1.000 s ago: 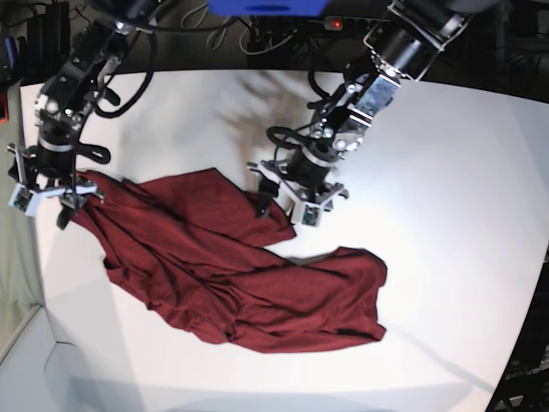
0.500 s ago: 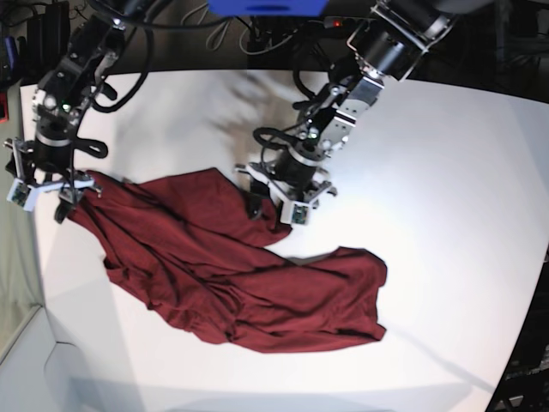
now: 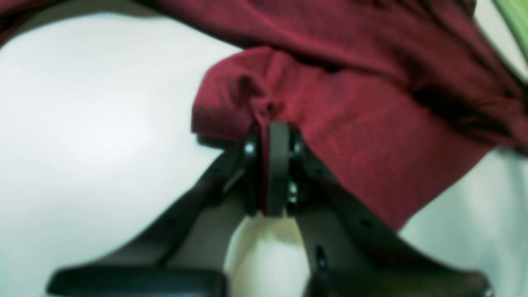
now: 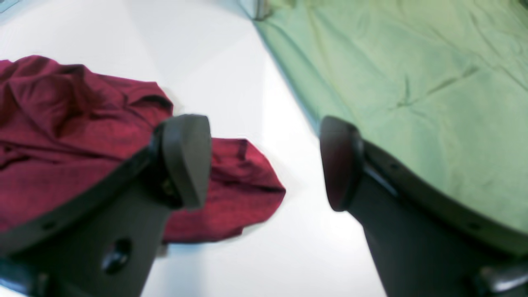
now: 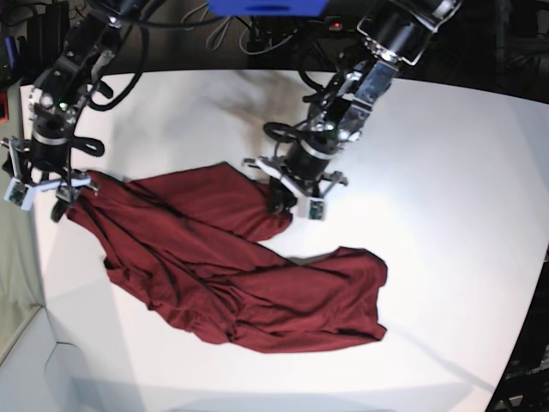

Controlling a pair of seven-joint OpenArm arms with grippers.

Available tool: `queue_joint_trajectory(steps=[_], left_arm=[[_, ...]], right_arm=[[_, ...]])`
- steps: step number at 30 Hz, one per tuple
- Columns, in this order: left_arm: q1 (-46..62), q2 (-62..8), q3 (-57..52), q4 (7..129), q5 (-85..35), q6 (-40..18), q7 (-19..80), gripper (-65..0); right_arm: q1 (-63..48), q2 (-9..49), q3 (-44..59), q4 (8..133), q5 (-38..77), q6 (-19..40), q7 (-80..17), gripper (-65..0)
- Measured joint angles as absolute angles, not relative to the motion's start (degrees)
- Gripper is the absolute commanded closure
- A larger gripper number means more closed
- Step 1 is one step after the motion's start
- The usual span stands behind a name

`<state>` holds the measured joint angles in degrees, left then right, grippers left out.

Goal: Layout the t-shirt on the table in an organized manner, then fold the t-shirt properly
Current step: 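Grasp a sleeve edge with the left gripper and drag it outward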

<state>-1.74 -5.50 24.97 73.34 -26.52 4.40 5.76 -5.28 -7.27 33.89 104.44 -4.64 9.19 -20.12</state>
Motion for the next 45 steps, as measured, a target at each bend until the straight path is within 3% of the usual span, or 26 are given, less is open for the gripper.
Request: queue_joint_trajectory(steps=[8,16,20,28,35,37,45], left_arm=[[2.8,-13.2,16.7,91.3,-26.4,4.7,5.1,-0.2],[3.2,-23.6,16.9,100.8,-26.0,4.4,20.6,-0.2],[6.4,-27.6,14.5,104.9,-26.0,4.3,22.7,-0.2],[12.7,-27.8,-3.1,111.7,-26.2,4.1,21.8,-0.4],[17.4,-26.7,-5.8,111.2,-26.5,3.7,22.4,-1.2],[18.8,-26.7,-5.9,111.0,-26.4,3.7,22.5,-6.0],[22.8,-24.9,-9.1,110.7,-26.1,3.7,22.3,-38.3]], right_arm=[[-5.2,-7.3,33.8,104.5,-4.6,9.2,-20.1,-41.7],[-5.0,-7.4,32.4,104.5,-4.6,9.2,-20.1,-41.7],[-5.0,-7.3,32.5,104.5,-4.6,9.2,-20.3,-41.7],[-5.0,-7.3,32.6,104.4,-4.6,9.2,-20.2,-41.7],[-5.0,-7.3,32.6,104.4,-4.6,9.2,-20.1,-41.7],[-5.2,-7.3,32.6,104.4,-4.6,9.2,-20.1,-41.7],[-5.5,-7.6,32.6,104.4,-4.6,9.2,-20.3,-41.7]])
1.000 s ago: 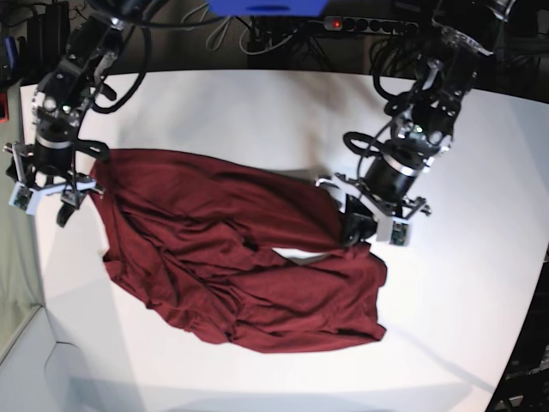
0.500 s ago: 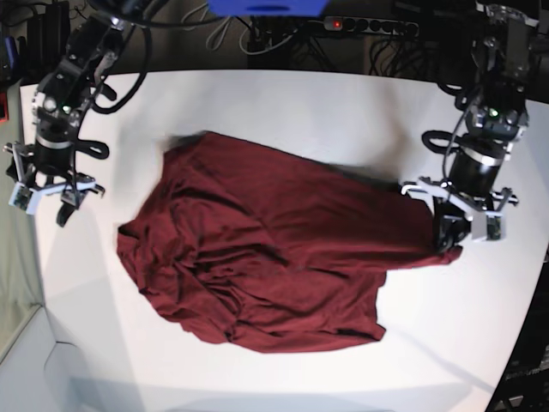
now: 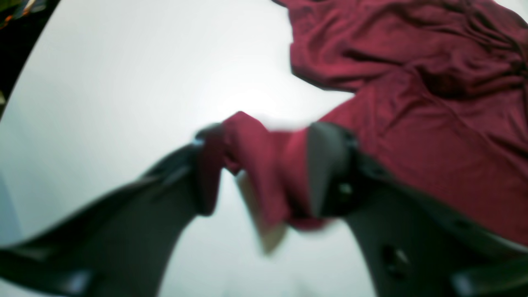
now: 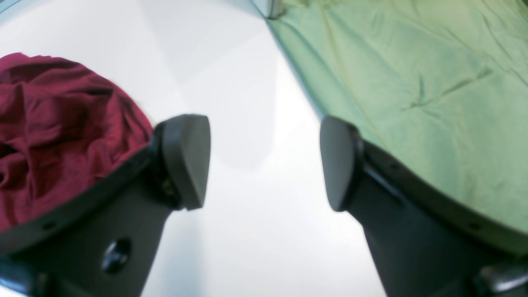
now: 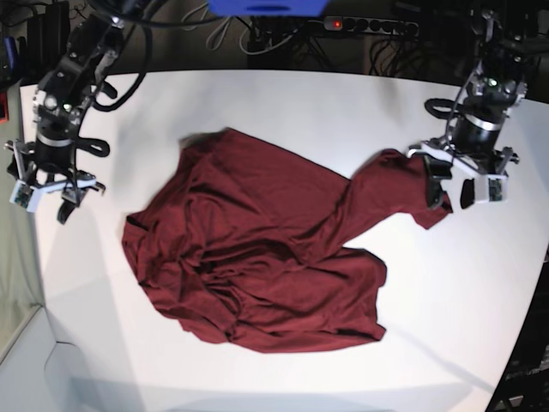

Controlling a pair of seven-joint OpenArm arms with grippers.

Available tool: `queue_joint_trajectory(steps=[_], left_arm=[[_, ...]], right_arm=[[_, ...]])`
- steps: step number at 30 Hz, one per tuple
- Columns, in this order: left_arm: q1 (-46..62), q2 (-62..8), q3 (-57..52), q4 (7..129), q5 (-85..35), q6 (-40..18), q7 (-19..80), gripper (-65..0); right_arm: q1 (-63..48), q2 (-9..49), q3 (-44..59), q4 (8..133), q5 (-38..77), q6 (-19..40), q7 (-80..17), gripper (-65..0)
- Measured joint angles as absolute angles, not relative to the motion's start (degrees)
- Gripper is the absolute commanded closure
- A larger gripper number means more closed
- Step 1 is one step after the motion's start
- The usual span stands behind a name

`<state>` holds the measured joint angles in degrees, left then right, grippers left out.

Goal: Layout the t-shirt on the table in an organized manner, then fold the t-shirt properly
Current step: 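Grasp a sleeve edge with the left gripper and drag it outward, then grasp the shirt corner with the right gripper and pull it outward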

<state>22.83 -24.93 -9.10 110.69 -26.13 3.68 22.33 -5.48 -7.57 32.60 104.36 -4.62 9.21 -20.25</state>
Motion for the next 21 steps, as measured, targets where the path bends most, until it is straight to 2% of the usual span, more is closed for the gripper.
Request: queue_joint_trajectory(steps=[3,5,10,21], left_arm=[[23.7,-23.8,-11.7,110.3,-26.2,3.5,22.1,-44.7],[24.2,-23.4,-13.7,110.2,-26.1,3.5,22.3,-46.6],[23.1,-23.3,-17.5,103.7,-25.9,3.7,21.6,-46.8],[19.1,-23.5,-17.5,88.2,-26.0,3.6,22.0,-47.0]], right_arm=[[-5.5,-8.8,32.1,104.3,-4.6,9.2,-20.3,-41.7],[-6.6,-8.6,30.5,104.2,-4.6,9.2,-20.0,-41.7],[-10.2,-8.7,24.0,104.4,-4.6,9.2,-20.2,-41.7],[-14.5,-8.7,9.7,103.9,-4.6,9.2,-19.9,-41.6]])
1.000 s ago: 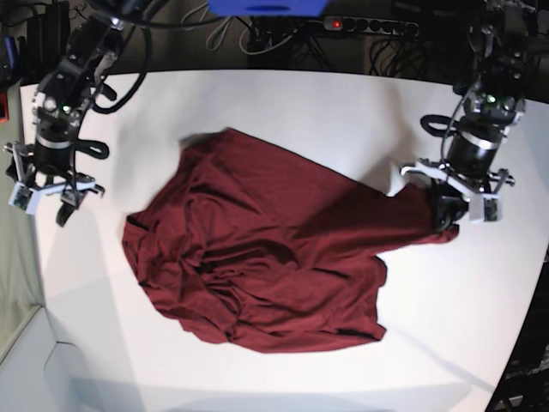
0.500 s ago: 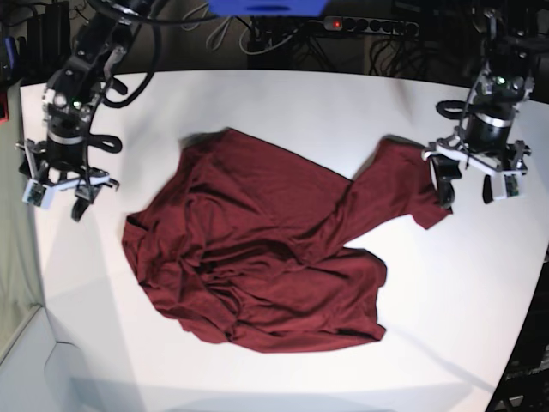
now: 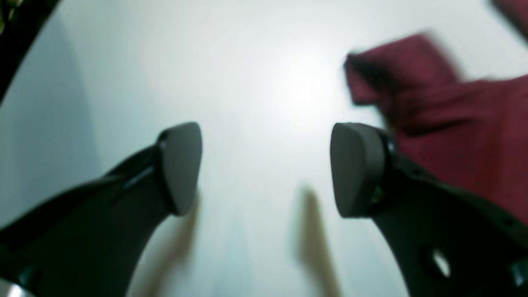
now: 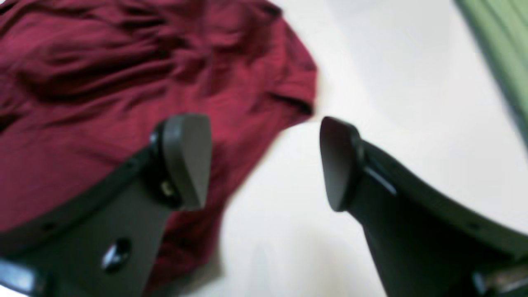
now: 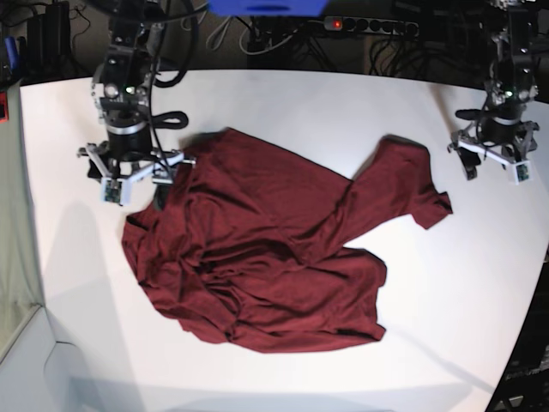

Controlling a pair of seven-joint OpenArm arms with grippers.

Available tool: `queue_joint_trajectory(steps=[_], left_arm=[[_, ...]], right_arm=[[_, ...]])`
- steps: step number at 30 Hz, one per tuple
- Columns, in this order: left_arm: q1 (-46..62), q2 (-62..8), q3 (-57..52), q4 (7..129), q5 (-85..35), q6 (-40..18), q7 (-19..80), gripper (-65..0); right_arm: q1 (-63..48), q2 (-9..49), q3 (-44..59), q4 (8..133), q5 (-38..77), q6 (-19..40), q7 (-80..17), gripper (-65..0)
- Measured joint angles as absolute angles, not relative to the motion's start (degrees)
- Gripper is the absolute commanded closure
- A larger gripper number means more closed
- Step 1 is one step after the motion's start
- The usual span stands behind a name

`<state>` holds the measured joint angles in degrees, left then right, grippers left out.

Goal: Layout the t-shirt on the table in an organized manner, then fold the t-shirt properly
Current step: 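Grasp the shirt corner with the right gripper and pull it outward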

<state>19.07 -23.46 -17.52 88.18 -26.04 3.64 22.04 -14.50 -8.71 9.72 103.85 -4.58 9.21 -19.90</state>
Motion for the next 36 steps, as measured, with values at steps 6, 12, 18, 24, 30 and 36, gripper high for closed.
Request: queue_joint_trajectory(steps=[6,12,18,24,30,36], left_arm=[[17.4,-23.5,-17.6,87.0,-26.0,3.6,21.4,-47.1],[17.5,-23.5,-17.6,87.0,-26.0,3.6,21.6,-47.1],[17.5,-23.5,-17.6,87.0,-26.0,3.6,21.6,-47.1],[17.1,-23.6,-17.6,87.0,-26.0,3.6,21.6,-47.0],[17.1,-23.6,-17.6,87.0,-26.0,3.6,21.6,-47.0],[17.1,-23.5,-17.5,87.0,-26.0,3.6,21.6,-47.1]], right_arm=[[-17.0,-8.6,5.1,101.3,-4.6,9.2,-20.1,-41.6],[-18.4,-8.6,2.0,99.3,-4.6,9.2,-19.7,-40.3],[-18.5,-8.3,2.2,92.8,-5.0,9.2,-18.6,-36.4],[-17.8,-6.2,2.4,90.6,-4.6,9.2,-17.1,-26.0],[-18.2,-5.6,7.2,91.3,-4.0,9.2,-17.4,0.0],[-19.4,-5.5,17.0,95.7,-4.7,9.3,-19.9,0.0]])
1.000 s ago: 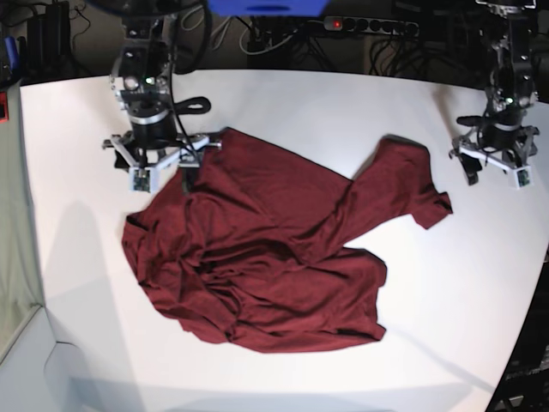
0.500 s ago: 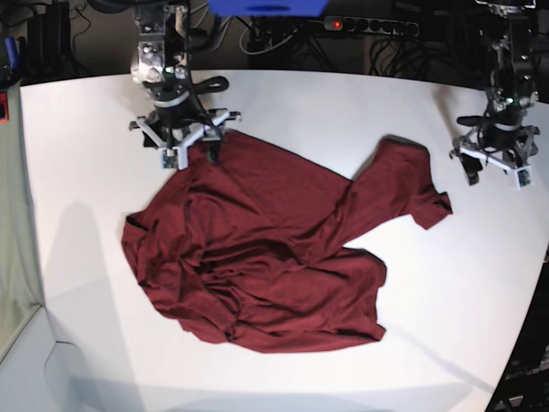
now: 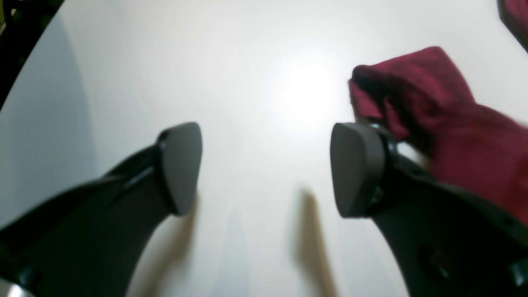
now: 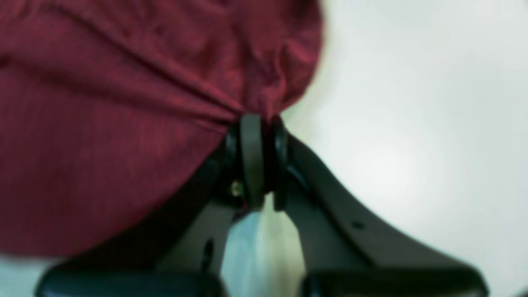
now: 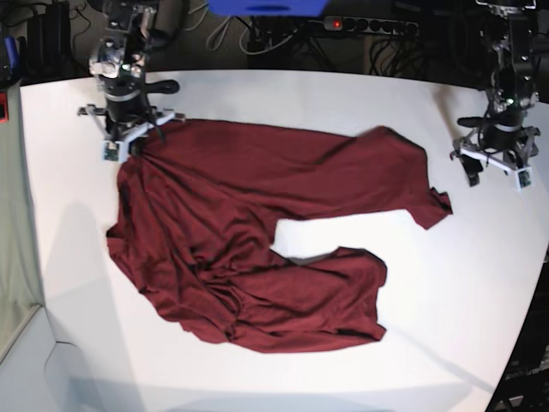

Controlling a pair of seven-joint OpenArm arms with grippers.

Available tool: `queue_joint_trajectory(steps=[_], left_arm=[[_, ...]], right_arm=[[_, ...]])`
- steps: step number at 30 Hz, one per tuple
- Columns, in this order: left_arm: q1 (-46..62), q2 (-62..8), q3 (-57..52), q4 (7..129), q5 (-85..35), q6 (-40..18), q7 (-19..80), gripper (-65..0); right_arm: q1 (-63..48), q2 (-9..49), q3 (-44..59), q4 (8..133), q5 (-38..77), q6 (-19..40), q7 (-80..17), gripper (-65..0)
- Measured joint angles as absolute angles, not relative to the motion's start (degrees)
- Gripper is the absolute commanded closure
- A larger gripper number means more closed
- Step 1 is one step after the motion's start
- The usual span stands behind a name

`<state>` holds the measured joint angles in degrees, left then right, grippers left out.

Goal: Layout the t-shirt on the table in an organized manner, then fold the t-shirt properly
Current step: 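Grasp the shirt corner with the right gripper and pull it outward, then reposition the left gripper over the sleeve end and grasp it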

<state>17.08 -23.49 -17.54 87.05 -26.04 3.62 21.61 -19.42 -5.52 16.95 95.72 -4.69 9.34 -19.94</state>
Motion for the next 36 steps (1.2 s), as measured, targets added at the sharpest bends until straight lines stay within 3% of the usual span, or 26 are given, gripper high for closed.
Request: queue_joint_trajectory(steps=[21,26,36], left_arm=[[18.5,-25.7,-9.5,93.9,-25.9,3.3,22.1,-47.2],[19.7,-24.7,-8.4,93.8,-17.4,3.7,21.2,-47.2],[17.8,-22.8,6.2,93.7,5.9,2.9,20.9,-47.2]], right_arm=[[-7.3,-5.2,35.0,94.1,-4.6,9.4,-20.1,0.0],[-7.3,-5.4,34.8,94.0,-4.6,9.4,-20.3,0.0],[-7.5,-5.6,34.7,94.0,-4.6,9.4,-20.3,0.0]])
